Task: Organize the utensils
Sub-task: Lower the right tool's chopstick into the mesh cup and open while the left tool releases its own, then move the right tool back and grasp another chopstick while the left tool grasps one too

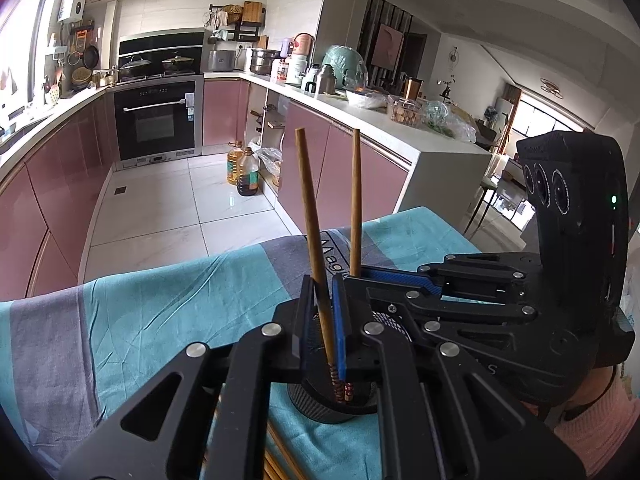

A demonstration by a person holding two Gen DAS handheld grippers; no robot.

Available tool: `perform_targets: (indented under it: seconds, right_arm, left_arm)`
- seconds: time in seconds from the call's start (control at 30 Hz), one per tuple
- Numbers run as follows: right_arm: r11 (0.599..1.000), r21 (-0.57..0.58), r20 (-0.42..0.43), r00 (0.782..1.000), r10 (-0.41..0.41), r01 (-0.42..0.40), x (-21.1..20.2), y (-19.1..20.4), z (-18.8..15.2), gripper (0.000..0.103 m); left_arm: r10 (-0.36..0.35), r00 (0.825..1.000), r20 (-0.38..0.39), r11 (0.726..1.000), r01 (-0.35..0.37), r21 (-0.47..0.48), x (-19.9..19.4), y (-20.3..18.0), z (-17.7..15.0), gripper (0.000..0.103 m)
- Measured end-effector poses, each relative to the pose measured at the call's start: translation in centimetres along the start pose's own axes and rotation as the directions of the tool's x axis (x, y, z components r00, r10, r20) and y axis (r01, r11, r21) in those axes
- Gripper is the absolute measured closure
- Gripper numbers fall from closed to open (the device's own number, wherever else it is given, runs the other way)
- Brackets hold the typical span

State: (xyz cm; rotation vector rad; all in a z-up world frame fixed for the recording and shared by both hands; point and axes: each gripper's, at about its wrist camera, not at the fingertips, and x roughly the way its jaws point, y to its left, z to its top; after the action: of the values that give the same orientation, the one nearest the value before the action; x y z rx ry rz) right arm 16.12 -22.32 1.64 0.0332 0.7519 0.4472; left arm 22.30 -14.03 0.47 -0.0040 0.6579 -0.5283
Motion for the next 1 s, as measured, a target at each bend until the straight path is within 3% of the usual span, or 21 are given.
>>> perform_targets:
  seconds: [0.27, 0.33, 0.43, 0.47, 0.67, 0.87, 1.0]
  right_arm:
    - [1.0, 0.029, 0.018, 1.0, -0.002, 0.002, -0.4, -0.4, -0.5, 0.095]
    - [0.999, 0.034, 0.038, 0.999, 0.012, -0.013, -1.1, -0.3, -0.8, 0.091]
    - [0.999, 0.015, 0.078, 0.996, 0.036, -0.037, -2.8, 0.3, -1.4, 0.085]
    - [0.998, 0.004, 0.096, 0.994, 0.054, -0.055, -3.5, 0.7, -1.8, 0.078]
    - [0.982, -0.078, 0.112, 0.977, 0.18, -0.172, -6.3, 3.7, -4.7, 0.064]
    - [0.975, -0.077, 0.025, 0.977, 0.21, -0.208, -4.4, 5.6, -8.0, 0.064]
    - [0.981, -0.025, -0.075, 0.979, 0.19, -0.193, -1.0, 5.8, -9.8, 0.064]
  left_arm:
    - [0.037, 0.999, 0.02, 0.999, -0.037, 0.005, -0.9, 0.0, -0.4, 0.076]
    - [0.05, 0.998, 0.044, 0.999, -0.05, 0.004, -1.9, 0.2, -0.7, 0.074]
    - [0.085, 0.991, 0.1, 0.996, -0.087, 0.015, -4.3, 0.4, -1.5, 0.058]
    - [0.089, 0.989, 0.114, 0.996, -0.091, 0.016, -5.1, 0.6, -1.8, 0.054]
    - [0.157, 0.976, 0.152, 0.987, -0.16, 0.008, -9.6, 2.2, -5.0, 0.047]
    - [0.232, 0.971, 0.063, 0.973, -0.232, -0.01, -11.0, 4.6, -9.8, 0.046]
    - [0.241, 0.968, -0.063, 0.969, -0.244, -0.046, -9.9, 6.7, -13.4, 0.046]
